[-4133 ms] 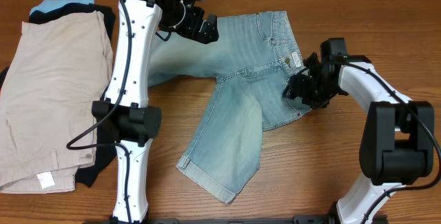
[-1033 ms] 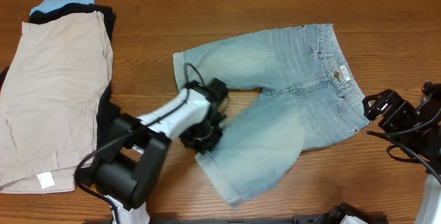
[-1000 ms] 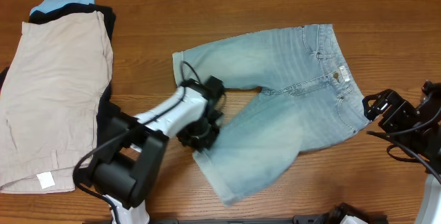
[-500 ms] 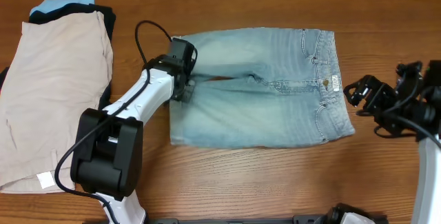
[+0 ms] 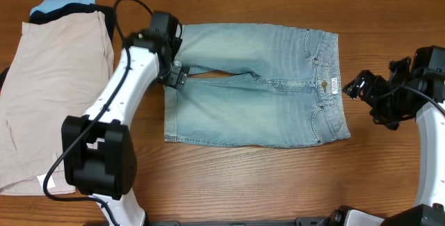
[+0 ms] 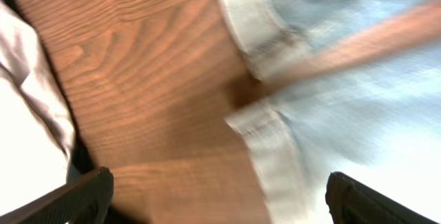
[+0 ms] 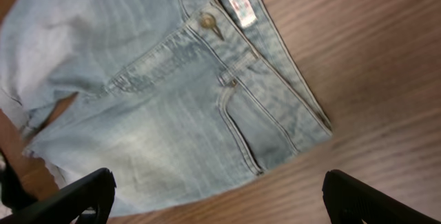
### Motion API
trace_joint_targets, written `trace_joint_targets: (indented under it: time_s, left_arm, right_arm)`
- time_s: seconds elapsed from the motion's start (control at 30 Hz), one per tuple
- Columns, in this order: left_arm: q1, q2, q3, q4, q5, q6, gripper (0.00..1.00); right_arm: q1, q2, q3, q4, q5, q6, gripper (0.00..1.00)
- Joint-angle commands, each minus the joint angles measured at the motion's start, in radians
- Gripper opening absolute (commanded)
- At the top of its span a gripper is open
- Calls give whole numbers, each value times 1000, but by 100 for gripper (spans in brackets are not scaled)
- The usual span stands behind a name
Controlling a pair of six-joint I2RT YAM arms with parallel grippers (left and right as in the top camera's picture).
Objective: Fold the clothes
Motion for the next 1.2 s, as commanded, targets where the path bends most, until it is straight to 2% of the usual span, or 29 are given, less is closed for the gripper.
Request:
trace_joint_targets:
  time_s: [0.0,0.17,0.37,0.5,0.67,0.7,0.77,0.83,0.93,1.17]
  left_arm:
    - [-5,-11,192,-167,189,-61,100]
    - [-10,-49,313,-397,244,-154,100]
    - [-70,-156,207,-482,244,-321,100]
    - [-138,-279,-45,-365,241,-476,100]
    - [-178,-435,-406,-155,234,-785,100]
    - [-180,-454,-489,-100,221,-889,98]
    - [-180,-454,-571,-41,201,-1033,94]
    - [-170,-447,-634,19,192,-1112,94]
    - [-153,-444,-706,126,170,-1152,93]
    - [-137,-433,-786,328,130,-1167,83]
  right_arm:
    - [6,-68,8,-19,44,26,100]
    - [23,-195,8,-63,100,116,100]
    - [53,-407,8,-114,296,254,100]
    - [53,-487,8,-143,294,310,100]
    - [53,-486,8,-193,232,309,100]
    - [53,-476,8,-199,232,306,100]
    - [53,-463,8,-200,229,306,100]
    - [53,-452,8,-198,229,306,100]
    - [53,-428,7,-195,230,306,100]
    - [53,-354,-2,-190,237,306,96]
